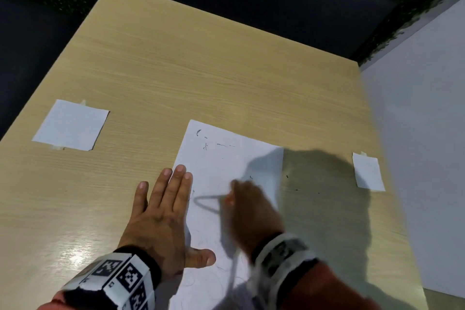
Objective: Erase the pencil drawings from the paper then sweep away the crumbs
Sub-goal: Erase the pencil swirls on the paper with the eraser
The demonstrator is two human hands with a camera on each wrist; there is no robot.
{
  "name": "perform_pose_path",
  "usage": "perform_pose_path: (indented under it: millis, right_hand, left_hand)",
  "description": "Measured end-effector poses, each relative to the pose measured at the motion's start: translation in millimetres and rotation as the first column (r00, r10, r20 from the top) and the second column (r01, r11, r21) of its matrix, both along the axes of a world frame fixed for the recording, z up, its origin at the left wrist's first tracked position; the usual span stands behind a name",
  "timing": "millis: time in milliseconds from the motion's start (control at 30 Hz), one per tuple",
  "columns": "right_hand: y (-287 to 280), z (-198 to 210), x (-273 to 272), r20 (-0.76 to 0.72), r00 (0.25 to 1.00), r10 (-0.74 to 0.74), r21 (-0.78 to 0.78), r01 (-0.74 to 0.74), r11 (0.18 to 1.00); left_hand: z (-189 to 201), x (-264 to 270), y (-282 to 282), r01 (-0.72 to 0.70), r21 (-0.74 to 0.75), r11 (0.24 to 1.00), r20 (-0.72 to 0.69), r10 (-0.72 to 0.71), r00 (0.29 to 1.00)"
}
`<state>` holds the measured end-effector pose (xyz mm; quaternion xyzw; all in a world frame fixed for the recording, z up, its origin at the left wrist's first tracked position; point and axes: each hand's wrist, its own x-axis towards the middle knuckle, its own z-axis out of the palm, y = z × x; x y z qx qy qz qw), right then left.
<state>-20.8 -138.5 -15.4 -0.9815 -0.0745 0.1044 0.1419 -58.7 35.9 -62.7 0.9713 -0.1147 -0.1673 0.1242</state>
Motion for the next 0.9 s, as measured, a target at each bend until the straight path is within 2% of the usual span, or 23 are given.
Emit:
perform_pose_path:
  millis: [33, 100, 167, 233, 300, 333, 367, 400, 500, 533, 600, 700, 733, 800, 900]
  right_hand:
    - [-20.4, -3.1, 14.2, 0.027, 0.995, -0.093, -0.055, 0.094, 0.994]
    - [-50.0, -4.6, 28.0, -0.011, 0.983, -0.184, -0.110, 0.182, 0.977]
    - [-50.8, -5.2, 22.9, 0.019, 0.974, -0.227, -0.061, 0.228, 0.972]
    - [-14.2, -2.4, -6.0, 0.019, 0.988, -0.153, 0.028, 0.152, 0.988]
    - [19.6, -5.1, -42.5, -0.022, 1.000, 0.017, 0.079, -0.015, 0.997]
    - [20.8, -9.0, -49.7, -0.036, 0.997, 0.066, 0.087, -0.063, 0.994]
    - [11.0, -9.8, -44.8, -0.033, 0.998, 0.052, 0.109, -0.048, 0.993]
    - [-6.3, -10.2, -33.7, -0.021, 1.000, -0.019, 0.130, 0.022, 0.991]
    - [-68.6, -10.4, -0.1, -0.033, 0.966, -0.257, -0.030, 0.256, 0.966]
    - [-77.1, -7.0, 3.1, -0.027, 0.958, -0.286, -0.022, 0.286, 0.958]
    - [-53.8, -2.8, -4.2, -0.021, 0.970, -0.242, 0.032, 0.242, 0.970]
    - [7.8, 1.1, -39.6, -0.132, 0.991, 0.002, 0.219, 0.027, 0.975]
    - [12.3, 2.9, -41.1, -0.183, 0.982, 0.050, 0.200, -0.013, 0.980]
    - [-8.6, -1.1, -19.9, -0.119, 0.993, -0.022, 0.097, 0.033, 0.995]
    - [-59.4, -6.2, 20.5, -0.056, 0.966, -0.252, -0.022, 0.251, 0.968]
  left_hand:
    - [-1.4, -0.2, 0.0, -0.005, -0.002, 1.000, 0.010, 0.005, 1.000]
    - [-2.0, -0.3, 0.0, -0.013, -0.012, 1.000, 0.017, 0.013, 1.000]
    - [-2.8, -0.6, 0.2, -0.015, -0.014, 1.000, 0.007, 0.015, 1.000]
    - [-1.5, -0.1, 1.3, -0.010, -0.005, 1.000, -0.015, 0.010, 1.000]
    - [-1.2, -0.3, 0.7, 0.008, 0.009, 1.000, -0.013, -0.007, 1.000]
    - [-1.7, -0.1, 0.7, 0.008, 0.015, 1.000, -0.004, -0.008, 1.000]
    - [-1.7, 0.0, 1.0, 0.000, 0.021, 1.000, -0.004, 0.000, 1.000]
    - [-1.6, -0.5, 0.9, -0.009, 0.026, 1.000, -0.009, 0.009, 1.000]
    - [-1.9, -1.3, 0.3, -0.018, 0.025, 1.000, -0.019, 0.019, 1.000]
    - [-1.3, -1.2, 0.2, -0.018, 0.021, 1.000, -0.020, 0.018, 1.000]
    - [-0.6, -0.6, -0.4, -0.021, 0.008, 1.000, -0.012, 0.021, 1.000]
    - [1.0, -0.9, 0.3, -0.006, 0.012, 1.000, -0.010, 0.006, 1.000]
    - [1.2, -0.9, -0.1, 0.002, 0.020, 1.000, -0.008, -0.001, 1.000]
    - [0.4, -0.3, 0.3, -0.002, 0.032, 0.999, -0.005, 0.002, 1.000]
    - [-0.8, -0.7, -1.8, -0.014, 0.034, 0.999, -0.018, 0.014, 1.000]
